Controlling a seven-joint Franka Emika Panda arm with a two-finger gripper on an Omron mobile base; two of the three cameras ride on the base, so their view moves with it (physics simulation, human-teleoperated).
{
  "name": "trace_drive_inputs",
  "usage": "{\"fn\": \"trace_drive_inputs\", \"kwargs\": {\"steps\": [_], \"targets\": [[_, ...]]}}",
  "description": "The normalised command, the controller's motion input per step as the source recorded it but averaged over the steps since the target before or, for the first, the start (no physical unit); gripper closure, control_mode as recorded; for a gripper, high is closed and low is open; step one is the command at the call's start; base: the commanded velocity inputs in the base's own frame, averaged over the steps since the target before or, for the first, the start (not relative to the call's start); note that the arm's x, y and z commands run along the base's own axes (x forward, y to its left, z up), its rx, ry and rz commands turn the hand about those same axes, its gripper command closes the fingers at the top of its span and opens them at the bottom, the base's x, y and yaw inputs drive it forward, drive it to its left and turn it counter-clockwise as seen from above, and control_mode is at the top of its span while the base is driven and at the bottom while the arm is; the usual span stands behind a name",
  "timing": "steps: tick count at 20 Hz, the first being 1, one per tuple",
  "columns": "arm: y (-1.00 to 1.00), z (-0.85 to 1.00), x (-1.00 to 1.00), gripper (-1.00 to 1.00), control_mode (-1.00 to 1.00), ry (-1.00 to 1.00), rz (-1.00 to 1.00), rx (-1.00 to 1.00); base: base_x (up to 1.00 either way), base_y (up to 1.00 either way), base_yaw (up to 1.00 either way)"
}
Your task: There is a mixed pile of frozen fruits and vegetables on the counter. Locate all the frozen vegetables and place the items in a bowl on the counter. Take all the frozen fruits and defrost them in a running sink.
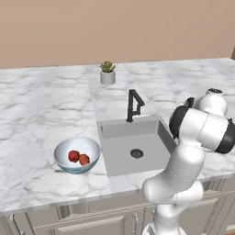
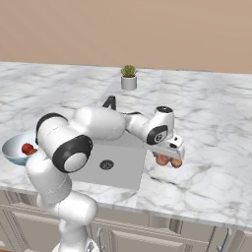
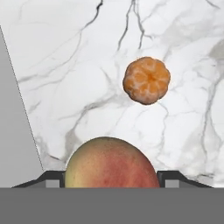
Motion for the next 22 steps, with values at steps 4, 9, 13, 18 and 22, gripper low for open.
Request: {"fn": "trace_drive_inputs", "kwargs": {"steps": [4, 9, 13, 18, 22], "targets": [[0.45, 0.57, -0.45, 1.00, -1.00, -0.18, 0.00, 0.00, 0.00, 0.00, 0.00], [0.48, 0.23, -0.37, 1.00, -1.00, -0.06, 0.00, 0.00, 0.00, 0.00, 0.00], [0.56, 0.17, -0.32, 1.00, -1.00, -0.02, 0.00, 0.00, 0.00, 0.00, 0.00], [0.61, 0.25, -0.08, 1.00, -1.00, -0.02, 0.00, 0.00, 0.00, 0.00, 0.00], [0.61, 0.09, 0.27, 1.00, -1.00, 0.01, -0.02, -0.02, 0.00, 0.00, 0.00]]}}
